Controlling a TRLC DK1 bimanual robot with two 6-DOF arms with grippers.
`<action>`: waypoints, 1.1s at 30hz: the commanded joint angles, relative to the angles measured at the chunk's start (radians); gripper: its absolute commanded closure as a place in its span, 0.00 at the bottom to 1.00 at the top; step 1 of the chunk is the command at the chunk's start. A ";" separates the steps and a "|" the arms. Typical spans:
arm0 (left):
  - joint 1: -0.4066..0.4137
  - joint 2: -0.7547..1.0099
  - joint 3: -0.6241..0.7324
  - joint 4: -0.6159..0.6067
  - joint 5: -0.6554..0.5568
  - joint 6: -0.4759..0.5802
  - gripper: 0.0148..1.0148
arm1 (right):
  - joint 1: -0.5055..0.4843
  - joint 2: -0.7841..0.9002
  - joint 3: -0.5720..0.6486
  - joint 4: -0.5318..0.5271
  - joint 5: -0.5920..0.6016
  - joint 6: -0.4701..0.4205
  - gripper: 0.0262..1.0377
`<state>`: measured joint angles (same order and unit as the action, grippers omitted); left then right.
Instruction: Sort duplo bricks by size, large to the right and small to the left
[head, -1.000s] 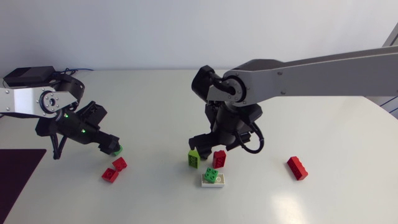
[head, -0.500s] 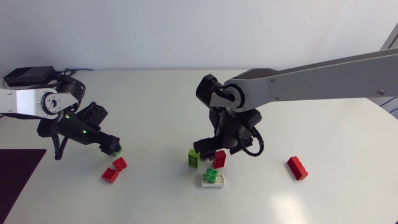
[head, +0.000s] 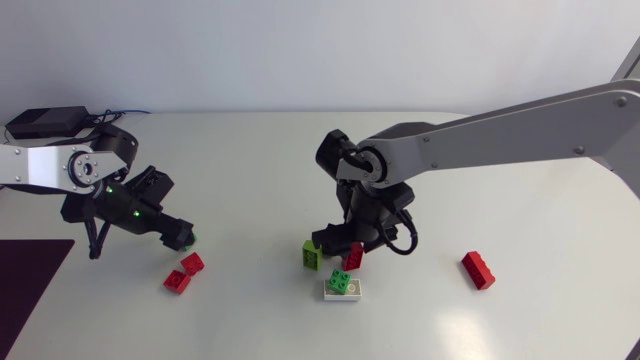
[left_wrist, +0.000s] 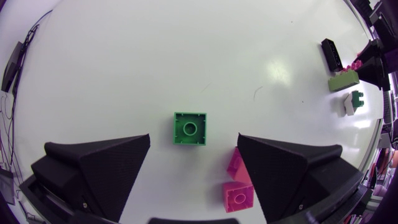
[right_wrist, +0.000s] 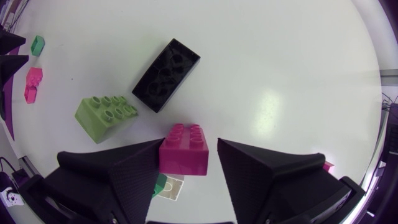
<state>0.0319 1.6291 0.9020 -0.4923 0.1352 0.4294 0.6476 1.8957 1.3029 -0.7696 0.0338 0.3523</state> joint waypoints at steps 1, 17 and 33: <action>0.006 0.018 -0.029 0.006 0.010 0.016 0.04 | -0.005 -0.001 -0.036 0.021 0.005 0.024 0.70; -0.007 0.017 -0.025 0.009 0.010 0.011 0.04 | -0.218 -0.188 -0.037 -0.022 0.017 -0.062 0.79; -0.032 0.017 -0.032 0.009 0.010 0.002 0.04 | -0.614 -0.201 -0.255 0.122 0.018 -0.256 0.79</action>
<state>0.0051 1.6299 0.8989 -0.4892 0.1349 0.4290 0.0502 1.6836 1.0840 -0.6624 0.0460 0.1246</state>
